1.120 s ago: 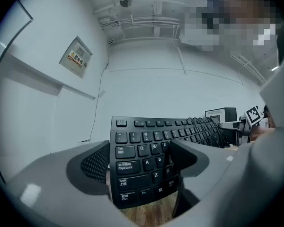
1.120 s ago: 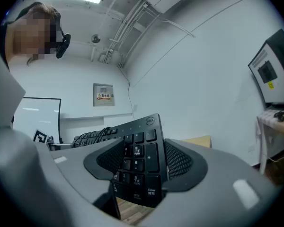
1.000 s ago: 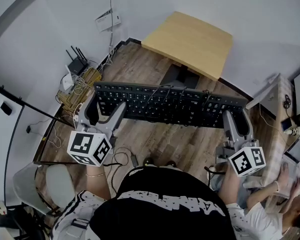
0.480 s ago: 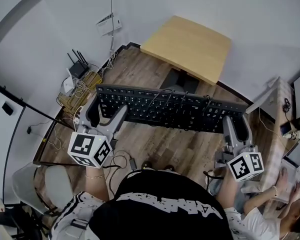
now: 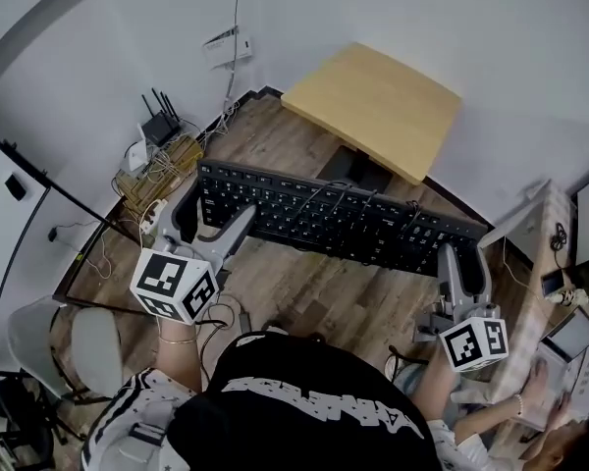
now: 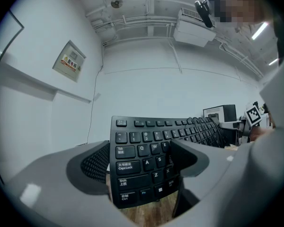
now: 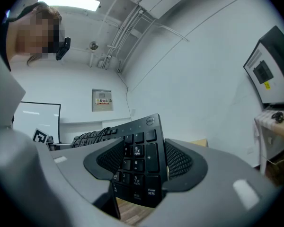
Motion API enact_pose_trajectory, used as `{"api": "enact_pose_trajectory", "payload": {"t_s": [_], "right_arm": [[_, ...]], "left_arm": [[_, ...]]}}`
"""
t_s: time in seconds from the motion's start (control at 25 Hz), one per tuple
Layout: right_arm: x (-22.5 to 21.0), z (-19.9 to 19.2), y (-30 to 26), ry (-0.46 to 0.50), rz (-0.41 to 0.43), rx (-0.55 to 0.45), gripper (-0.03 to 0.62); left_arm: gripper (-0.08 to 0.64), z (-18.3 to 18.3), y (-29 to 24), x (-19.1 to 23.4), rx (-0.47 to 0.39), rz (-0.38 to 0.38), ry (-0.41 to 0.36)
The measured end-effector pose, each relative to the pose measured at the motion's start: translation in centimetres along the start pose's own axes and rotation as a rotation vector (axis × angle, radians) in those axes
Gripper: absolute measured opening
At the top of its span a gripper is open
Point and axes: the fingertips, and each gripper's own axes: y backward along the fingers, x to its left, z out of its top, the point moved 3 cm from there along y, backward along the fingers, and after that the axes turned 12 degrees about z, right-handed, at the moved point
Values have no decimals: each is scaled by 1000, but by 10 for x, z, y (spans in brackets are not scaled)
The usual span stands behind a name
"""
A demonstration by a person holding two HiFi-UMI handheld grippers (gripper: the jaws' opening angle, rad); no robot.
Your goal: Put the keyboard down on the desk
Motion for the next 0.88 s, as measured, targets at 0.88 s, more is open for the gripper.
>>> {"api": "enact_pose_trajectory", "payload": {"t_s": [0.88], "right_arm": [[-4,-3,0,42,-1,-18,268]], "left_arm": [[385,-13,-6,-2,-47,-9,16]]}}
